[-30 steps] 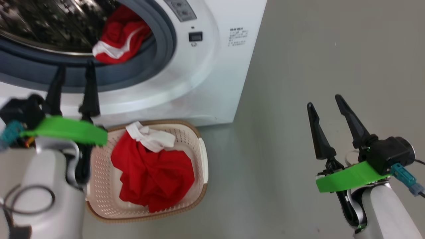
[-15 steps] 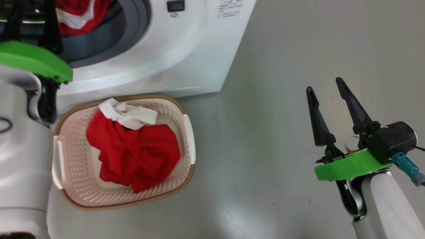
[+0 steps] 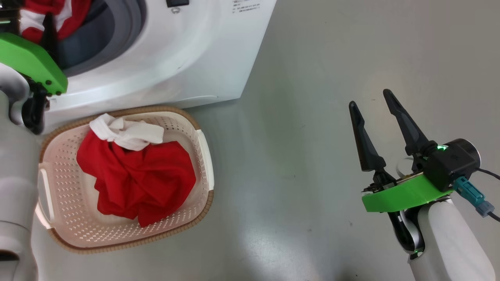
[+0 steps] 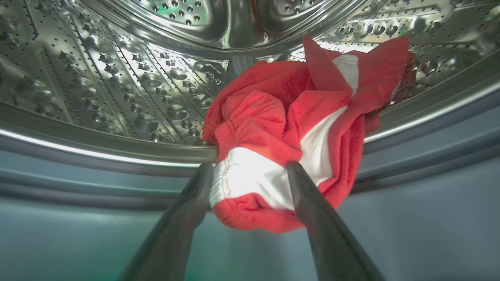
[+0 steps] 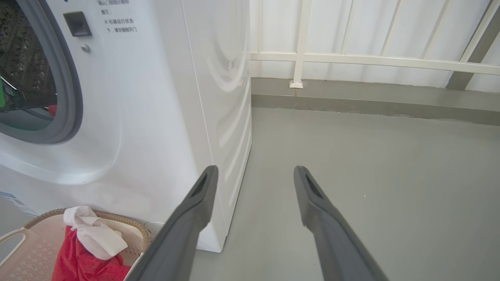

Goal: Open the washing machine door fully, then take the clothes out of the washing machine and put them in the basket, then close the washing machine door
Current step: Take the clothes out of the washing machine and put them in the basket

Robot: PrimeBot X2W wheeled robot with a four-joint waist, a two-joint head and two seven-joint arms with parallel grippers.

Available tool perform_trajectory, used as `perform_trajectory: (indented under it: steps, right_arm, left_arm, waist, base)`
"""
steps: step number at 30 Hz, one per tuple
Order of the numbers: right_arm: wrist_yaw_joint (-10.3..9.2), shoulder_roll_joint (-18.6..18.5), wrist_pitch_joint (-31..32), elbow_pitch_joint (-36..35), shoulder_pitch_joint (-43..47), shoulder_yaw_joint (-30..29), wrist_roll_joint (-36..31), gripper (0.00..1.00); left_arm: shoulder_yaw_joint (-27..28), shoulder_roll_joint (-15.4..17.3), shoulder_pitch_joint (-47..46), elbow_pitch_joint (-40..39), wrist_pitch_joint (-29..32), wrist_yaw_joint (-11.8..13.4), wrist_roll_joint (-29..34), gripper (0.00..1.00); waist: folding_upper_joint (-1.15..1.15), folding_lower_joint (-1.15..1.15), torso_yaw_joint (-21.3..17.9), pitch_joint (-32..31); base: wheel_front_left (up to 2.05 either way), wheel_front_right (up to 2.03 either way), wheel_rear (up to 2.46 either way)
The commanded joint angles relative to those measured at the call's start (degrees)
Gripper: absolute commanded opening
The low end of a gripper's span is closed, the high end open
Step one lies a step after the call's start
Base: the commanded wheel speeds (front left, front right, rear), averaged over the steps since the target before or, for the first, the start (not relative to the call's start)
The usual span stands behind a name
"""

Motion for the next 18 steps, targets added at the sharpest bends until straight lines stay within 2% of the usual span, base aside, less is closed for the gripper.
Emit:
perform_trajectory:
  steps: [1, 3, 4, 5, 6, 18]
  right_arm:
    - [0.39, 0.07, -0.36, -1.21, -0.38, 1.47, 0.92, 1.00]
    - [0.39, 0.07, -0.36, -1.23, -0.49, 1.49, 1.02, 1.00]
    - [0.39, 0.07, -0.36, -1.26, -0.56, 1.49, 1.10, 1.00]
    - [0.39, 0.07, -0.36, -1.29, -0.61, 1.51, 1.18, 1.00]
    - [0.39, 0.07, -0.36, -1.33, -0.66, 1.53, 1.28, 1.00]
    - [0.39, 0.07, -0.36, -0.80, -0.23, 1.19, 1.79, 1.00]
  left_arm:
    - [0.30, 3.06, -1.18, -0.19, 0.56, 0.36, 0.84, 1.00]
    - [-0.10, 3.24, -1.76, 0.76, 1.08, 0.33, 0.98, 0.99]
    - [-0.39, 3.33, -2.00, 1.11, 1.25, 0.30, 1.13, 0.49]
    - [-0.56, 3.38, -2.20, 1.37, 1.23, 0.27, 1.17, 0.10]
    - [-0.78, 3.48, -2.35, 1.59, 1.06, 0.26, 1.29, 0.00]
    - [-1.49, 3.31, -0.05, 1.62, -7.97, -0.16, 0.41, 0.00]
  waist:
    - [0.00, 0.00, -0.20, 0.20]
    - [0.00, 0.00, -0.33, 0.36]
    - [0.00, 0.00, -0.36, 0.45]
    - [0.00, 0.00, -0.37, 0.50]
    - [0.00, 0.00, -0.36, 0.53]
    - [0.00, 0.00, 1.07, -2.28]
  base:
    - [0.00, 0.00, 0.00]
    - [0.00, 0.00, 0.00]
    - [0.00, 0.00, 0.00]
    - [0.00, 0.00, 0.00]
    - [0.00, 0.00, 0.00]
    - [0.00, 0.00, 0.00]
